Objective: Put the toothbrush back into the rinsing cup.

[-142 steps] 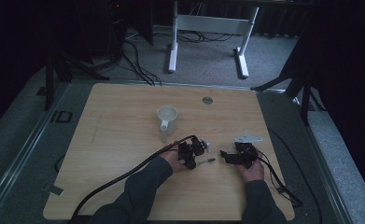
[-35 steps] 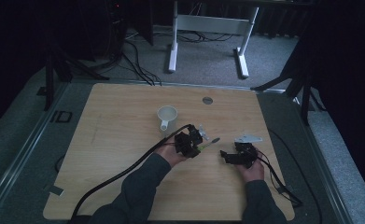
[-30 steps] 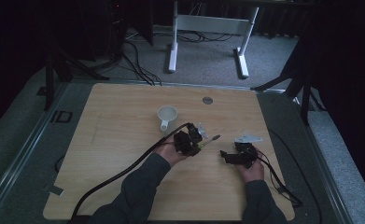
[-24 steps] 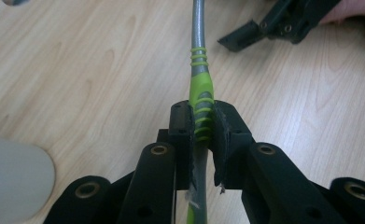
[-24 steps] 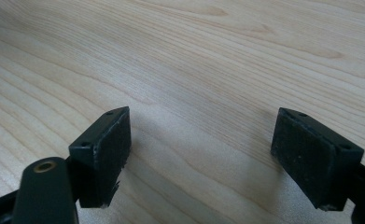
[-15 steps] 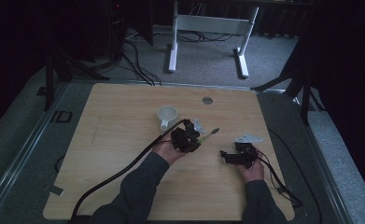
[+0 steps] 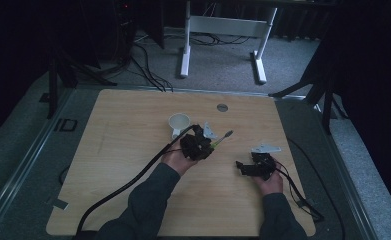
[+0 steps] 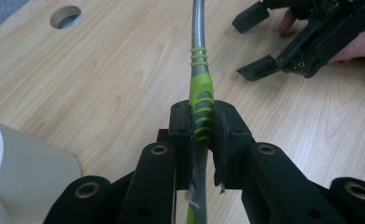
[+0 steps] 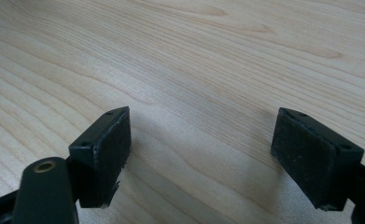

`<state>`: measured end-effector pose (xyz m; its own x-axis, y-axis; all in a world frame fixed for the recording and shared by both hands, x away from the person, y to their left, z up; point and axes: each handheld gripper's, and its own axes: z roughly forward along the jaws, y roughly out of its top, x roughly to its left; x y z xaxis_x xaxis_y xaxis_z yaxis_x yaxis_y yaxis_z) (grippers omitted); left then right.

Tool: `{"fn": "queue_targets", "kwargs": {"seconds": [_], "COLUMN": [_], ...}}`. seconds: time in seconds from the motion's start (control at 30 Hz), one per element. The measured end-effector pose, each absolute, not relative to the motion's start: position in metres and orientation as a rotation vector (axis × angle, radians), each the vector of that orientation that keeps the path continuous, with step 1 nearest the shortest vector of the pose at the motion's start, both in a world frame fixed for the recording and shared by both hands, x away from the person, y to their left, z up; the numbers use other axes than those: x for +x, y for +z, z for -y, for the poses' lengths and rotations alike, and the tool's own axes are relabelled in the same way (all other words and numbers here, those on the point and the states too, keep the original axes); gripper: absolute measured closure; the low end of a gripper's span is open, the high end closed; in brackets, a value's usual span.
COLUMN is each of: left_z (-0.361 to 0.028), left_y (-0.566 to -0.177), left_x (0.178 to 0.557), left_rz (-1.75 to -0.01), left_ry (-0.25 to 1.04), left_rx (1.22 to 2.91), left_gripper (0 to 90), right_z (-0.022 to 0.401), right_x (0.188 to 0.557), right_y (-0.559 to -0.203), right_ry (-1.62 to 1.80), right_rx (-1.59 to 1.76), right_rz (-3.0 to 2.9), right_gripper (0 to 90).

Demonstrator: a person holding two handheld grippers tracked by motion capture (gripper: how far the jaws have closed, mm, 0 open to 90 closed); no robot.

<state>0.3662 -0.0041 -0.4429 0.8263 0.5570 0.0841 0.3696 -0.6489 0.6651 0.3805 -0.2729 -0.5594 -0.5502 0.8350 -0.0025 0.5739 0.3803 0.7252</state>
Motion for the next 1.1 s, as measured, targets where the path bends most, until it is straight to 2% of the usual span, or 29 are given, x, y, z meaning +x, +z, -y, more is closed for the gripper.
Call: {"fn": "queue_targets", "kwargs": {"seconds": [1.1], "left_z": [-0.010], "left_y": [-0.430], "left_x": [0.368], "left_rz": [-0.741], "left_ry": [0.434], "left_rx": [2.217], "left_gripper": [79.7], "right_z": [0.273], "right_x": [0.380], "right_y": [-0.559], "right_ry": [0.976], "right_rx": [1.225], "right_rz": [-2.276], "right_gripper": [19.6]}}
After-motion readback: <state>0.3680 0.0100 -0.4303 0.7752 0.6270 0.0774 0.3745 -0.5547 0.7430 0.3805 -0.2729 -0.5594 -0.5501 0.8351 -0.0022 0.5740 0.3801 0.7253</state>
